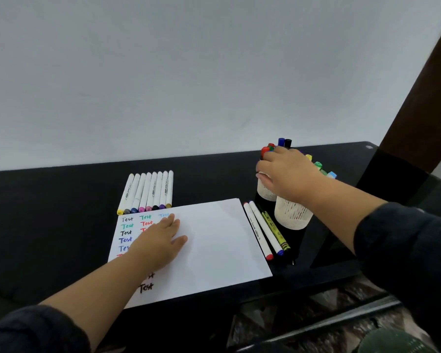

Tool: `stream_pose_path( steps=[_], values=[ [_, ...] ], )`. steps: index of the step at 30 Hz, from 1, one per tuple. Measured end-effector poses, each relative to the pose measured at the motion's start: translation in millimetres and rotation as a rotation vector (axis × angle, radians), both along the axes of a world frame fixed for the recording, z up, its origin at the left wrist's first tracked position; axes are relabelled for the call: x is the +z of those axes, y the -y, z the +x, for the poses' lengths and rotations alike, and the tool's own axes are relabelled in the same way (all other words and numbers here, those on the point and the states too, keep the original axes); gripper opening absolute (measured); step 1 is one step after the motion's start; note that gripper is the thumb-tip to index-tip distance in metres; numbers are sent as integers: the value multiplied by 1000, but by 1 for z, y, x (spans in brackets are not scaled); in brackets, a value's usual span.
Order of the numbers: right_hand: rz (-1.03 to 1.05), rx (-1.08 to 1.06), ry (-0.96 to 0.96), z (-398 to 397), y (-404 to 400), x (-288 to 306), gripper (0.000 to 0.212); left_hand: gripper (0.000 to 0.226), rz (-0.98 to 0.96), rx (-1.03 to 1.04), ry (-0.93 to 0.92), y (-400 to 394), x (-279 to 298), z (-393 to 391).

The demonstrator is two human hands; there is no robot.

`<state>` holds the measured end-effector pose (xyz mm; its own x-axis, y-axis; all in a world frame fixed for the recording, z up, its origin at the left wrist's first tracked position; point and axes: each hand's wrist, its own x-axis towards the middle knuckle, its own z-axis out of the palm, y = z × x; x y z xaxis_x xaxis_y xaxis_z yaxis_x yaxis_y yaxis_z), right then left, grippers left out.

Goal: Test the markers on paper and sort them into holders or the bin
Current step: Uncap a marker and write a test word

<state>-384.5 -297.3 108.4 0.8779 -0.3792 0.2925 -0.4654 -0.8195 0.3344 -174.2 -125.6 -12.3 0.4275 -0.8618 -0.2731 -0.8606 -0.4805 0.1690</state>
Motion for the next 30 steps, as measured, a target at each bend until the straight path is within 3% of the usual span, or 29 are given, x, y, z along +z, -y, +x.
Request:
stream_pose_path(
  steps=[3, 8, 12, 15, 26, 30],
  values=[
    [-28, 139, 36, 22, 3, -11, 11, 59, -35, 36, -25, -18, -1, 17],
    [1, 267, 23, 63, 0, -35, 8, 60, -2, 72, 13, -44, 2, 46],
    [30, 275, -76, 96, 0, -54, 22, 58, -69, 68, -43, -58, -2, 59],
    [37, 310, -90, 118, 3, -69, 18, 57, -134, 61, -83, -61, -8, 63],
    [144, 239, -350, 194, 4, -100, 61, 58, -200, 51, -110, -59, -21, 74],
    [181, 266, -365, 208, -1, -105, 59, 58, -228, 35, -104, -60, -25, 76]
  ],
)
